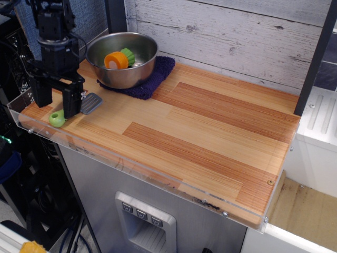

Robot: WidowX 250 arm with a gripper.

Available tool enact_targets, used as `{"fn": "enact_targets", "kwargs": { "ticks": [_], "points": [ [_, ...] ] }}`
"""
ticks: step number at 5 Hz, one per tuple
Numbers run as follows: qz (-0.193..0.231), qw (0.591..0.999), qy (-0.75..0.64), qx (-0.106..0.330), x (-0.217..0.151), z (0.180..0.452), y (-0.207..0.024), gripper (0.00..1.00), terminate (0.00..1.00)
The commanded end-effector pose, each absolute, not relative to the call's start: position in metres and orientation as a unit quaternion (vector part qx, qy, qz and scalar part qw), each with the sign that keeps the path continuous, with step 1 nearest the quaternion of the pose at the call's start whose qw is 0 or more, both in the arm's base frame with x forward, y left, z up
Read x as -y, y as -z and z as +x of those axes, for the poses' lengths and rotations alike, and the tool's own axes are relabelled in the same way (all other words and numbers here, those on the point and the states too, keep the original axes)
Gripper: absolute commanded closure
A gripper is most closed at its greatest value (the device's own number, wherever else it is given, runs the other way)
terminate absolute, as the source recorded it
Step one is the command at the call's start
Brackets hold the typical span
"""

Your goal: Move the green spatula to the right of the metal pot.

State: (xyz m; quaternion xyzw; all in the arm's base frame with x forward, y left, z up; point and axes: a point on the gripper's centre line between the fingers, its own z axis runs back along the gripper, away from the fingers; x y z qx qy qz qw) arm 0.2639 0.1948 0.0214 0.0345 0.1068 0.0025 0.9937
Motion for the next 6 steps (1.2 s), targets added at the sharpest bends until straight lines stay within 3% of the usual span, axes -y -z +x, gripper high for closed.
{"fn": "enact_targets", "kwargs": {
  "ticks": [1, 2, 3, 4, 5, 6],
  "points": [
    [0.047, 0.992, -0.013, -0.113, -0.196, 0.254, -0.019, 0.0, 0.0],
    [0.051, 0.992, -0.012, -0.116, -0.195, 0.254, -0.018, 1.0, 0.0],
    [0.054, 0.992, -0.013, -0.114, -0.192, 0.254, -0.02, 1.0, 0.0],
    [0.049, 0.993, -0.053, -0.092, -0.192, 0.247, -0.049, 1.0, 0.0],
    [0.004, 0.995, -0.088, -0.051, -0.193, 0.238, -0.098, 1.0, 0.0],
    [-0.011, 0.997, -0.072, -0.018, -0.171, 0.237, -0.139, 1.0, 0.0]
  ]
}}
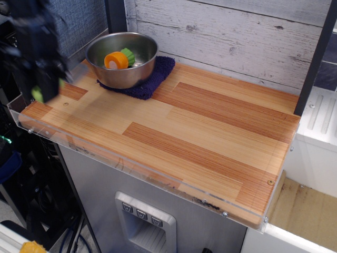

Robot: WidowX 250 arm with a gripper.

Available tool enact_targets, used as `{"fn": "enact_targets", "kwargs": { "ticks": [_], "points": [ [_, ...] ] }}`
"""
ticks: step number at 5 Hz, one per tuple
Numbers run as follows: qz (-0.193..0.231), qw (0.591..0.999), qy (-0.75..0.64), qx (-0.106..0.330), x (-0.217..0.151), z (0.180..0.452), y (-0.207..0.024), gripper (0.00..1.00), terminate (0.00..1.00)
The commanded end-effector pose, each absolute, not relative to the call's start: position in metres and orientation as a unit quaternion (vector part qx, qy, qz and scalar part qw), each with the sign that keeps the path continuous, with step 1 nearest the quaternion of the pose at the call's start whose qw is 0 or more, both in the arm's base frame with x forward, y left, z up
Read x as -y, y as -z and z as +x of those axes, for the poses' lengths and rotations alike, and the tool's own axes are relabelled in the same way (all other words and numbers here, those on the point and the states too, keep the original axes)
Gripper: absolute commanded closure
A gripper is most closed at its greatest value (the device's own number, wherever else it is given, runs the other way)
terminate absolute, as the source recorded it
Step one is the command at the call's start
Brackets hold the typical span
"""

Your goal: Move the green spatula to the right of the metal pot.

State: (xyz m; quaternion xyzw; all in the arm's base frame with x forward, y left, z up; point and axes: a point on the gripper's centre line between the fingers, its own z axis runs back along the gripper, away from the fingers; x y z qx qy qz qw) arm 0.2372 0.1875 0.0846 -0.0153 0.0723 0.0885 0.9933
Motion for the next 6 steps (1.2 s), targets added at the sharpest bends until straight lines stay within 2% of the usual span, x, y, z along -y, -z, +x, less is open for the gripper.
{"fn": "enact_targets", "kwargs": {
  "ticks": [1, 2, 3, 4, 5, 6],
  "points": [
    [-0.036, 0.999, 0.005, -0.014, -0.124, 0.258, -0.139, 1.0, 0.0],
    [-0.024, 0.999, 0.017, -0.02, -0.074, 0.278, -0.122, 1.0, 0.0],
    [0.035, 0.999, -0.009, -0.01, -0.049, 0.297, -0.099, 1.0, 0.0],
    [0.056, 0.996, -0.061, -0.014, -0.044, 0.31, -0.07, 1.0, 0.0],
    [0.053, 0.993, -0.103, -0.016, -0.046, 0.326, -0.047, 1.0, 0.0],
    [0.026, 0.992, -0.121, -0.028, -0.051, 0.338, -0.035, 1.0, 0.0]
  ]
}}
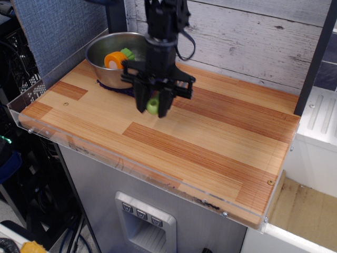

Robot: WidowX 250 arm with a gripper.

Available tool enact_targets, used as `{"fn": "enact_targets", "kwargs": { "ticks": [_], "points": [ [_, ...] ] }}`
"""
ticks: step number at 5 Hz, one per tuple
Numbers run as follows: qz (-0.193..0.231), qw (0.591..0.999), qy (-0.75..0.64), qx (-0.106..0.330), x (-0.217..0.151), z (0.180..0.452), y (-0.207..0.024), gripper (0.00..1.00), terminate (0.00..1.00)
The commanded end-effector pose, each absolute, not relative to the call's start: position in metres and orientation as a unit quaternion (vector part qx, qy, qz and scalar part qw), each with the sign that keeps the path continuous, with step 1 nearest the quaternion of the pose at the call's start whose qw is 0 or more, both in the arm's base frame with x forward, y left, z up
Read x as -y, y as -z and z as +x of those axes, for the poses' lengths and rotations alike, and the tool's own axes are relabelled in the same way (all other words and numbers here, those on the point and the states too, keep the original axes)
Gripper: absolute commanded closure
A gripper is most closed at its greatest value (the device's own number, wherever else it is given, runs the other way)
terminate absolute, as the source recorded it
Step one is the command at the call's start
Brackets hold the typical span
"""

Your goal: Move the green spatula to the right of the metal pot.

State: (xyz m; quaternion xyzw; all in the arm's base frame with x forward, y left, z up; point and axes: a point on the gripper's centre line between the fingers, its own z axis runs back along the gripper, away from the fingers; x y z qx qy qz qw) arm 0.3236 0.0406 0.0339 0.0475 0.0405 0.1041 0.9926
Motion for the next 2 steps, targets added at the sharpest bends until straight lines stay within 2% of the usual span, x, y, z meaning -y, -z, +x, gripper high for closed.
{"fn": "enact_targets", "kwargs": {
  "ticks": [1, 2],
  "points": [
    [-0.005, 0.992, -0.121, -0.029, -0.052, 0.3507, -0.0321, 1.0, 0.0],
    [-0.013, 0.994, -0.107, -0.024, -0.0482, 0.3559, -0.0356, 1.0, 0.0]
  ]
}}
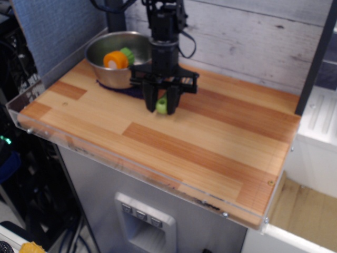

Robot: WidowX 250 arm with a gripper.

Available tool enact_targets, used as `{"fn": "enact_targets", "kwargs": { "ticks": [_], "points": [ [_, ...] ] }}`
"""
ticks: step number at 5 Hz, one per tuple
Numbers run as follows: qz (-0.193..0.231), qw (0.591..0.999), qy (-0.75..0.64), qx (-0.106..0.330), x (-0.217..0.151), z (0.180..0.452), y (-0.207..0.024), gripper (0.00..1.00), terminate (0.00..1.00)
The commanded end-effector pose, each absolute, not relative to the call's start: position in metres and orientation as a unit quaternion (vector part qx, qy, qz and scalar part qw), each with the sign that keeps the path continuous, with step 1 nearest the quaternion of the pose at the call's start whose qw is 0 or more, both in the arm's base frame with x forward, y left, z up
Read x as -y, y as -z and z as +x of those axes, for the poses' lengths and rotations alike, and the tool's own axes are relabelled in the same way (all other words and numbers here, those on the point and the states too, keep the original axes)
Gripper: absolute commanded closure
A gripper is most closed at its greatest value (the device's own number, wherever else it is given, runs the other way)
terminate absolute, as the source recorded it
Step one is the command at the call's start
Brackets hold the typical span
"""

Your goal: Move the green spatula to the right of the metal pot.

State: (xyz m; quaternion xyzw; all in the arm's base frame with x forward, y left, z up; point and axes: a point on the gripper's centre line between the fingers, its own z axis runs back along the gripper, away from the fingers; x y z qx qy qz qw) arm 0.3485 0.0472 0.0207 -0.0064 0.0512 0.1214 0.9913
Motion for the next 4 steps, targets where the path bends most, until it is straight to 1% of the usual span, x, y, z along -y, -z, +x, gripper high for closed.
{"fn": "enact_targets", "kwargs": {
  "ticks": [1, 2, 3, 4],
  "points": [
    [-0.014, 0.995, -0.096, -0.022, -0.0429, 0.3555, -0.0367, 1.0, 0.0],
    [-0.008, 0.995, -0.098, -0.015, -0.0399, 0.3512, -0.0375, 1.0, 0.0],
    [-0.002, 0.995, -0.096, -0.018, -0.037, 0.3483, -0.0351, 1.0, 0.0],
    [0.0, 0.996, -0.086, -0.019, -0.0363, 0.3457, -0.0332, 0.0, 0.0]
  ]
}}
